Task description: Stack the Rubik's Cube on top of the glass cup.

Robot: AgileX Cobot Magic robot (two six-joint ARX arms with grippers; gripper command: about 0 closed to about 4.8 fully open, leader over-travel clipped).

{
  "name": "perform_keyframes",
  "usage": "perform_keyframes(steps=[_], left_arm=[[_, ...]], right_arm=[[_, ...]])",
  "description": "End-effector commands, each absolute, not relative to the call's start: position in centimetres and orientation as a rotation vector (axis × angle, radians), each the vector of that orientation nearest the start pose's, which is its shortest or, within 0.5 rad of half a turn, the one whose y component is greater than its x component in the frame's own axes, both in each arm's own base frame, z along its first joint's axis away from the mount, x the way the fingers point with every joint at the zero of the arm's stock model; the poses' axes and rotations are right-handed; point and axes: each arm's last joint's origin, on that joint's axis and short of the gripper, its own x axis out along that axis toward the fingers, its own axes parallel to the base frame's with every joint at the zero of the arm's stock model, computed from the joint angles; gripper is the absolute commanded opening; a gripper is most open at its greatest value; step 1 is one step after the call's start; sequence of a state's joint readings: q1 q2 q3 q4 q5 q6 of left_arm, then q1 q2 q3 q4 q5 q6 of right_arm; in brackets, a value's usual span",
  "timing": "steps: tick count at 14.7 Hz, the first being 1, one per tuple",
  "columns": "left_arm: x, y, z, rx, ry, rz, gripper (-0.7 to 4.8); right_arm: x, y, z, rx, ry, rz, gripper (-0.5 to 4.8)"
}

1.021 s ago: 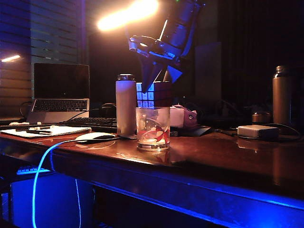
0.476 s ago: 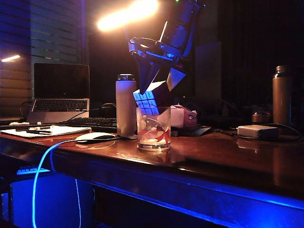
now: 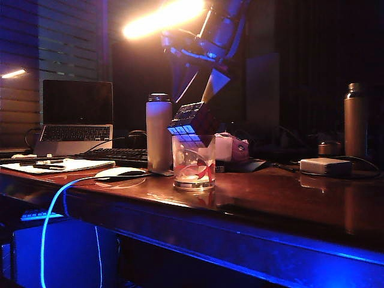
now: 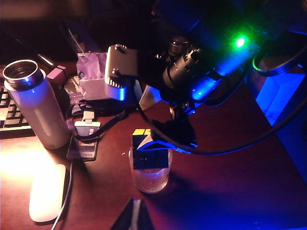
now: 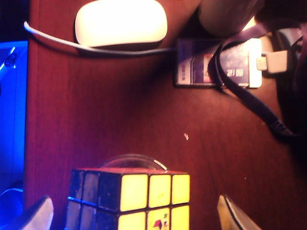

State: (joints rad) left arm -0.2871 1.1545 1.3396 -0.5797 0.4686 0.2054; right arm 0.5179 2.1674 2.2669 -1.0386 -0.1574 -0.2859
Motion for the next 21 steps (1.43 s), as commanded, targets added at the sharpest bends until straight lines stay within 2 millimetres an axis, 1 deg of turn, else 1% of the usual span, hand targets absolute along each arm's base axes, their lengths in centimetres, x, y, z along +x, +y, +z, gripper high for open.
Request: perform_keyframes(steps=[1,3,5,6,8,9,10,11,13,15,16,17,18,19,21], left_arm=[[21.6,-7.8,41.6,0.154,0.306,-0.789,-0.03],[21.5,-7.7,41.6,0.154,0.306,-0.789,-0.03],[21.6,-7.8,41.7,0.154,0.303,-0.789,-0.03],[21.6,-7.8,41.7,0.154,0.301,-0.789,-0.03],[21.6,-7.8,41.7,0.154,0.296,-0.788,-0.03],[21.6,-7.8,41.7,0.154,0.296,-0.788,-0.03],[21.6,-7.8,41.7,0.154,0.296,-0.788,-0.03],[21.6,-7.8,41.7,0.154,0.296,-0.788,-0.03],[21.6,-7.8,41.7,0.155,0.294,-0.788,-0.03],[21.3,-7.6,42.0,0.135,0.29,-0.753,-0.03],[21.0,-7.3,42.4,0.113,0.279,-0.691,-0.03],[20.4,-7.0,43.0,0.118,0.244,-0.636,-0.03],[19.0,-6.4,44.1,0.126,0.172,-0.585,-0.03],[17.7,-6.0,44.9,0.127,0.126,-0.562,-0.03],[14.8,-4.9,46.2,0.131,0.047,-0.491,-0.03]], right_arm=[[40.1,23.3,33.5,-0.397,0.814,0.73,4.79],[40.1,22.9,34.2,-0.41,0.792,0.645,4.79],[39.6,22.3,35.6,-0.438,0.759,0.568,4.79],[39.2,22.0,36.5,-0.439,0.737,0.55,4.67],[38.2,21.2,38.7,-0.423,0.675,0.544,4.08],[37.6,20.8,39.7,-0.415,0.65,0.543,3.88],[36.9,20.4,40.8,-0.408,0.621,0.538,3.78],[36.0,19.8,42.3,-0.397,0.582,0.533,2.95],[34.2,18.7,44.8,-0.393,0.516,0.474,1.89],[32.1,17.4,47.1,-0.363,0.463,0.435,0.09],[30.9,16.7,48.3,-0.353,0.432,0.432,-0.06],[29.6,16.0,49.5,-0.343,0.398,0.429,-0.06],[27.7,14.9,51.2,-0.331,0.346,0.41,-0.06],[26.3,14.1,52.3,-0.322,0.307,0.387,-0.06],[24.0,12.8,54.0,-0.304,0.249,0.372,-0.06]])
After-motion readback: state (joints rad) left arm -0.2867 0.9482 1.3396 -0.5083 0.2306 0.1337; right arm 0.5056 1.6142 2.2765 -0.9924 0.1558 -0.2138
